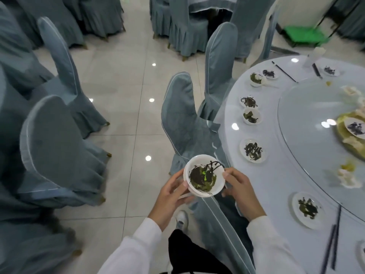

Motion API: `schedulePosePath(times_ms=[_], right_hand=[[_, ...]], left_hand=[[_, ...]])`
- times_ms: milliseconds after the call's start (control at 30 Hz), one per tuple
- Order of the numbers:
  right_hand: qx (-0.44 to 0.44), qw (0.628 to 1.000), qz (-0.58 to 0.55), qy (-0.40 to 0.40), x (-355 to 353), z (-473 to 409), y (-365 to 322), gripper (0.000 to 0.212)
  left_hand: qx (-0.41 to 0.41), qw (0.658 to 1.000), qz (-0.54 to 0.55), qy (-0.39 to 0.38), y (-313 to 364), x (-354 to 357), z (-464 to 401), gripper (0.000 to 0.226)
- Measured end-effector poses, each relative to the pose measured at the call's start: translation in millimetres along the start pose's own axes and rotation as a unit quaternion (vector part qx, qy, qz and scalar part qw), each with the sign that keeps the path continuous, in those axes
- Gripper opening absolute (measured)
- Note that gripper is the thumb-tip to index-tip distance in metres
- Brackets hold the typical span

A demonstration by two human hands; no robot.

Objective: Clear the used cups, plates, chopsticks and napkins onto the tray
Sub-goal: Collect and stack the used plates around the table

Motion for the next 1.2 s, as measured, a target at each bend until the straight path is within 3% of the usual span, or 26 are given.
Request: schedulePosePath(times_ms=[133,233,433,567,667,1200], right_hand=[[0.012,0.999,-0.040,0.017,9,-38,-12,0.050],[0.018,0.996,-0.086,0.030,15,-65,-23,0.056],[0.051,0.981,-0.169,0.082,14,-93,-32,0.025],[0.054,0.977,-0.175,0.111,8,-106,-30,0.025],[0.049,0.980,-0.144,0.131,8,-111,-24,0.025],[0.112,0.907,-0.184,0.363,93,-192,-70,0.019]], left_hand=[[-0.038,0.999,-0.028,-0.002,29,14,-42,0.034],[-0.041,0.998,-0.041,-0.007,45,25,-70,0.038],[-0.058,0.997,-0.052,-0.015,60,46,-114,0.038],[-0.058,0.994,-0.091,-0.025,66,62,-146,0.032],[-0.074,0.992,-0.094,-0.034,67,67,-162,0.041],[-0.135,0.951,-0.133,-0.245,149,60,-317,0.039]])
Point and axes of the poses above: each hand's wrist, its own z-axis away from the middle knuckle, its own x-axis out of the palm, y = z × x, the point moved 2 cm from there along -z, towards the middle knuckle, and after that the axes turned 11 degrees about y, right-handed, at the moved point
